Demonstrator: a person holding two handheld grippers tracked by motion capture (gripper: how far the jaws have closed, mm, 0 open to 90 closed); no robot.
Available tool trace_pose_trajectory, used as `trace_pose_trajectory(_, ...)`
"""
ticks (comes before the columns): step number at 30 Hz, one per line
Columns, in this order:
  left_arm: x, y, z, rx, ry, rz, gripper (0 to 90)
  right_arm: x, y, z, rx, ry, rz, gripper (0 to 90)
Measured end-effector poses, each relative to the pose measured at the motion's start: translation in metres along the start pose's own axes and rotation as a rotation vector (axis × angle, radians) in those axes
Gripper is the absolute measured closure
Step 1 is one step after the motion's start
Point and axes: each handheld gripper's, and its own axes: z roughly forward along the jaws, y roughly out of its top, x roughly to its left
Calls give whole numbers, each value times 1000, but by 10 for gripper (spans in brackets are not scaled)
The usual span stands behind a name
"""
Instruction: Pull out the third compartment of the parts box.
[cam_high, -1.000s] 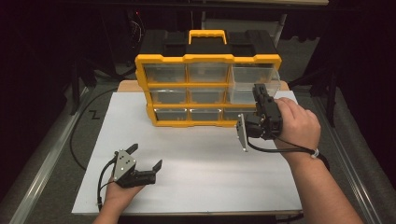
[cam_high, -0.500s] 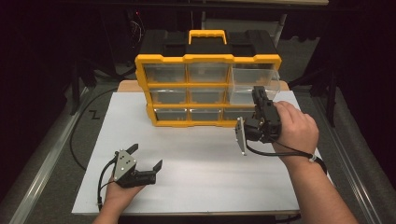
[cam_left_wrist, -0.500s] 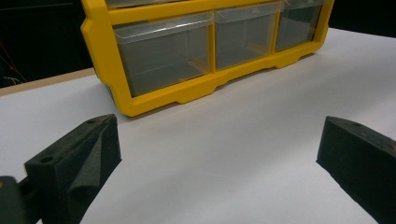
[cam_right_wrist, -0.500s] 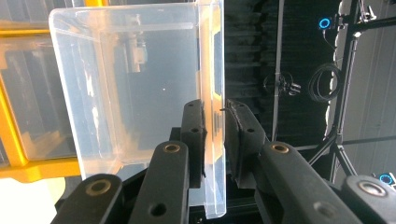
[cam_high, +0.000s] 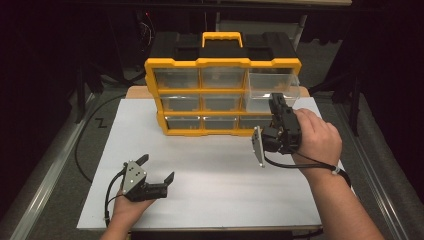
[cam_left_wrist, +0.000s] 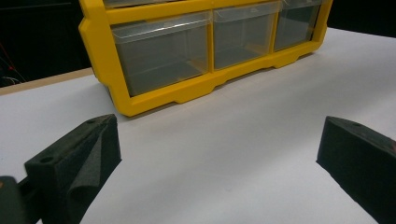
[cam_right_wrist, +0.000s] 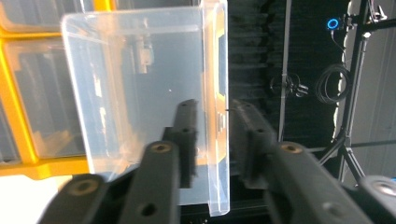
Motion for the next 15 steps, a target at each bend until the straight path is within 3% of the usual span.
trace_pose_trajectory(7,2,0,1,5,4,-13,7,6,0,-13,-32,24,12,598)
trace_pose_trajectory(15,3,0,-1,12,22,-18,9,28,-4,-24,-42,79,22,500)
